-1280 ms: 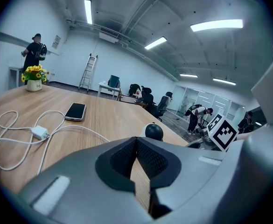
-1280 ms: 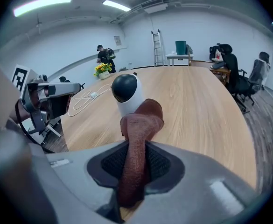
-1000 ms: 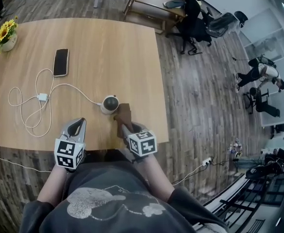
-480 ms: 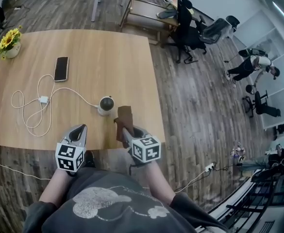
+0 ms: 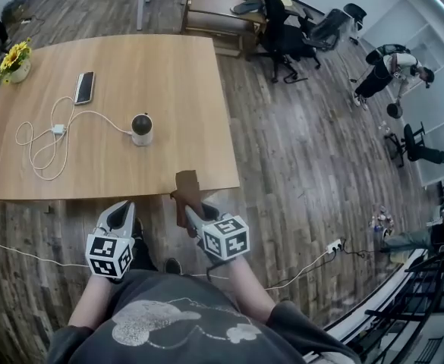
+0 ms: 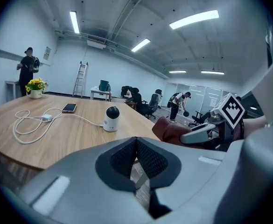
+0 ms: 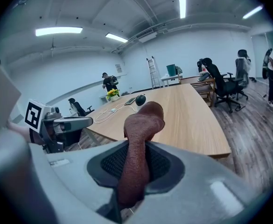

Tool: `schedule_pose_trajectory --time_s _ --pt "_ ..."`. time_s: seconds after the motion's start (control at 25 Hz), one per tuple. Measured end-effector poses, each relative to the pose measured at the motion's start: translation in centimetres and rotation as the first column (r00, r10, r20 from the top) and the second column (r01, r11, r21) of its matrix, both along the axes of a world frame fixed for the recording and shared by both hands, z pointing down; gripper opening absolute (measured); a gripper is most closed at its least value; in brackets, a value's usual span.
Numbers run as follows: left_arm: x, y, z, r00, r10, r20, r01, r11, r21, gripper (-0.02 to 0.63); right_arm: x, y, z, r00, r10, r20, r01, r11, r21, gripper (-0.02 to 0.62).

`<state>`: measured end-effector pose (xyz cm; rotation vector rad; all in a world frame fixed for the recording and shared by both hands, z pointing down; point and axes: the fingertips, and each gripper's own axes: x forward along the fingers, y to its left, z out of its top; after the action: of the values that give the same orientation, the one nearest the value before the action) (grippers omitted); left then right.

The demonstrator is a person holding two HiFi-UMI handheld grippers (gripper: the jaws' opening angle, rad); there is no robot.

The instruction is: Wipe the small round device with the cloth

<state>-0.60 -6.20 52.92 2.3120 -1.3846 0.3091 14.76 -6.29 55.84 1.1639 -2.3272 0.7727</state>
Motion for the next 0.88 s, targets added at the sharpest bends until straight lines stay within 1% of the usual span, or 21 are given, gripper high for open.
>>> schedule_pose_trajectory --time_s 0.12,0.24,0.36,0.48,0.56,0.72,0.88 --pt "0.7 4.0 0.2 1.000 -0.023 0.011 0.023 1.000 -0.014 0.020 0.6 3.1 0.5 0.999 -0.030 0.024 0.030 1.000 -0.003 0.075" --pt "1.2 7.5 0.1 0.998 -0.052 0.019 0.052 0.998 -0.027 0.019 0.9 5.6 1.3 0.996 -0.087 0.007 0.087 0.996 -0.012 0.075" --pt "1.5 10.4 -0.7 0.996 -0.089 0.013 0.089 0.996 -0.018 0.020 1.4 7.6 1.5 0.993 -0.114 0.024 0.115 0.993 -0.018 0.075" --pt "0.9 11.5 -1.9 0.991 -0.131 0.016 0.130 0.991 0.008 0.018 0.8 8.1 1.4 0.991 -0.123 0.044 0.124 0.992 -0.010 0.075" --pt "0.5 12.1 -2.2 0.990 -0.139 0.013 0.138 0.990 0.016 0.019 0.1 8.5 1.2 0.990 -0.136 0.050 0.135 0.991 0.009 0.075" --pt "0.3 13.0 -1.7 0.992 -0.125 0.009 0.125 0.992 0.007 0.019 -1.1 9.6 0.9 0.985 -0.169 0.046 0.167 0.985 0.030 0.075" --pt "1.2 13.5 -2.6 0.995 -0.100 -0.017 0.101 0.994 0.029 0.019 -0.8 10.8 0.6 0.987 -0.152 0.049 0.151 0.988 0.025 0.075"
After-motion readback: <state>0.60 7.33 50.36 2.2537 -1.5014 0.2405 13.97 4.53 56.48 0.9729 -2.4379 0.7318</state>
